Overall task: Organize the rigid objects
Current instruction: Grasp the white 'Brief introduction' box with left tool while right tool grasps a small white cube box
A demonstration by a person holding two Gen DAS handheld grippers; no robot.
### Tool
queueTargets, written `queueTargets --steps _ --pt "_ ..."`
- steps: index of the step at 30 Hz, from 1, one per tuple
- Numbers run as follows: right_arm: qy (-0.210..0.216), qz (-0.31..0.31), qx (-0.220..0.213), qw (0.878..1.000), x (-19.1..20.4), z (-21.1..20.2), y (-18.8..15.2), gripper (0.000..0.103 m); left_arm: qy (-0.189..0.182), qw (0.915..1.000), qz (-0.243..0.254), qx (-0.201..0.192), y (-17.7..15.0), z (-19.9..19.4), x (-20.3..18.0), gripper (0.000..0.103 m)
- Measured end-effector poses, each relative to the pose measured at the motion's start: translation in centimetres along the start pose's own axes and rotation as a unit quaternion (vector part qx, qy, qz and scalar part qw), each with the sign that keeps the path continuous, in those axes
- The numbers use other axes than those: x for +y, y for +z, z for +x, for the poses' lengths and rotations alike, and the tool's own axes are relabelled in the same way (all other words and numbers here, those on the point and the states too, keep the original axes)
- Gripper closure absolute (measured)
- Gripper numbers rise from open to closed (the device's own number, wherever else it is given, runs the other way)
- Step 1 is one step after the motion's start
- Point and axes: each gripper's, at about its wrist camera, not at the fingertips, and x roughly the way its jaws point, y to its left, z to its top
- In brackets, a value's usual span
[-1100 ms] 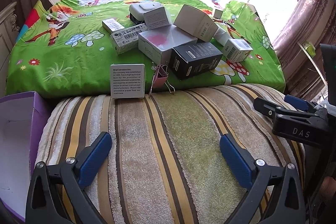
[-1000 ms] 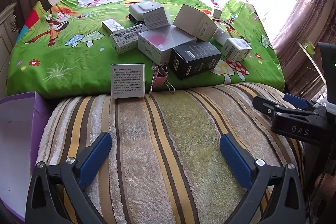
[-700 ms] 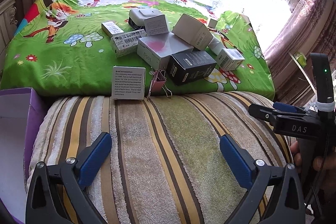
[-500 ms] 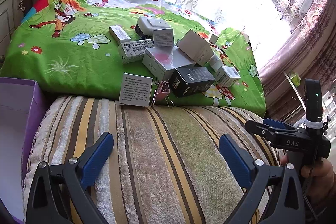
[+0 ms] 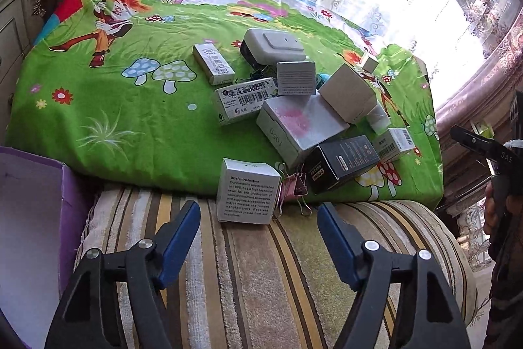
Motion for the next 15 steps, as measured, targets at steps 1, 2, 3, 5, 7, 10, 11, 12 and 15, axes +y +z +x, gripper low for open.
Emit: queueTargets --steps 1,2,3,5,7,10,11,12,15 --pt "-0.001 0.003 -0.006 1.0 -0.6 0.3 1.0 0.0 0.002 1.0 0.0 0.004 0.3 0.3 0.0 0.029" --pt "0.0 0.004 -0.012 1.0 -1.0 0.5 2.0 0.0 0.005 1.0 0.001 0.008 0.6 0.6 0.0 0.03" --pt "0.001 0.003 -0.014 1.0 -1.3 0.9 2.8 0.0 0.008 0.9999 0.003 0.011 0.9 0.9 0.0 0.03" --pt "-0.002 -0.005 -0.019 1.0 -1.5 1.8 4.2 0.0 0.014 0.9997 0.009 0.017 1.4 1.5 -0.1 0.03" --pt "-0.005 -0.017 -0.022 1.0 -1.6 3.0 5.3 0.0 0.02 0.9993 0.015 0.027 1.9 2.3 -0.2 0.03" --pt "0.001 -0.029 -0.027 0.999 -1.7 4.9 6.7 0.0 0.029 0.9983 0.025 0.044 2.3 3.6 -0.4 0.044" --pt "0.001 -0.034 -0.031 0.999 -1.7 5.6 7.2 0.0 0.028 0.998 0.026 0.051 2.3 4.0 -0.3 0.055" --pt "0.0 -0.037 -0.034 0.999 -1.8 6.2 7.7 0.0 0.024 0.9978 0.024 0.056 2.4 4.4 -0.2 0.056" --pt "-0.008 -0.037 -0.057 0.998 -2.1 8.3 9.4 0.0 0.017 0.9989 0.021 0.039 2.4 3.9 0.0 0.057"
